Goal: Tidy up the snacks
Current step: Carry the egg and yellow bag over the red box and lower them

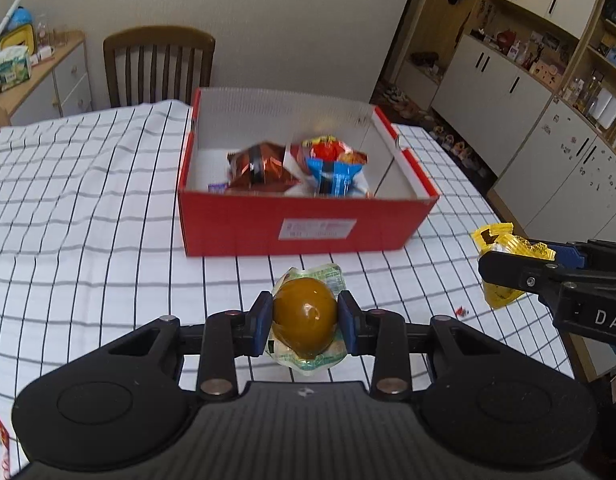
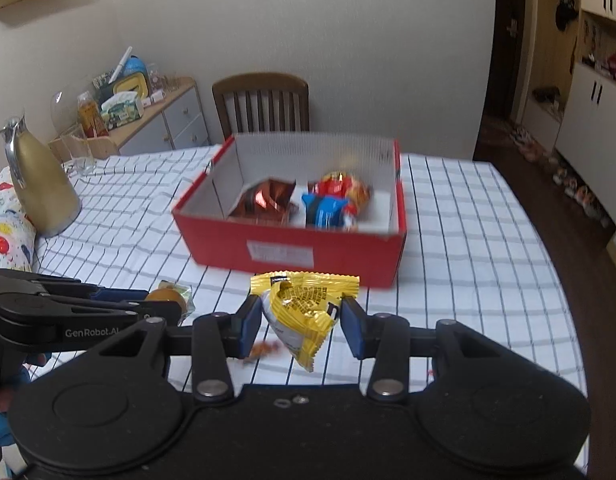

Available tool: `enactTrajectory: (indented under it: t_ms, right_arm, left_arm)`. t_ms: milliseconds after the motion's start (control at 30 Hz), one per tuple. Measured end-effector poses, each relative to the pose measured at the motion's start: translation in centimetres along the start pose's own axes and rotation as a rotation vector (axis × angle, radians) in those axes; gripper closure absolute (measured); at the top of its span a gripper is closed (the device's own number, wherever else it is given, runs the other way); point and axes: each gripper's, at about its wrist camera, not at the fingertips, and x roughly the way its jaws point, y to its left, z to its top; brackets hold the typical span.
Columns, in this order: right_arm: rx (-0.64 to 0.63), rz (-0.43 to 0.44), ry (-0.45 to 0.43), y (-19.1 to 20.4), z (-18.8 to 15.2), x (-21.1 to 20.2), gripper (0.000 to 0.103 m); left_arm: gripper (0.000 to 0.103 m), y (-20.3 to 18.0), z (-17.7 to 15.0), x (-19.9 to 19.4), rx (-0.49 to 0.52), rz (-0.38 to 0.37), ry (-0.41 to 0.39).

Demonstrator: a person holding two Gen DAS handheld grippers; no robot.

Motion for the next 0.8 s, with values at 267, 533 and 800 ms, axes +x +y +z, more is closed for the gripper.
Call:
enactTrajectory:
  t_ms: [267,533,800]
  right_arm:
    - [-0.021,0.005,-0.046,-0.5,2.9,0.4,0.061]
    - [-0.046,-0.015,-0.097,-1.2,6.0,1.2,0.061]
    - [-0.062,-0.02,-0.121,-1.7,8.2,2.6,0.061]
  left_arm:
    - [0.069,-0.4,3.4,-0.2,0.025,0.009,-0.056]
    - [0.069,-0.7,6.8,-0.2,0.049,0.036,-0.109]
    - [0.069,-0.4,9.7,0.8,0.044,0.06,-0.128]
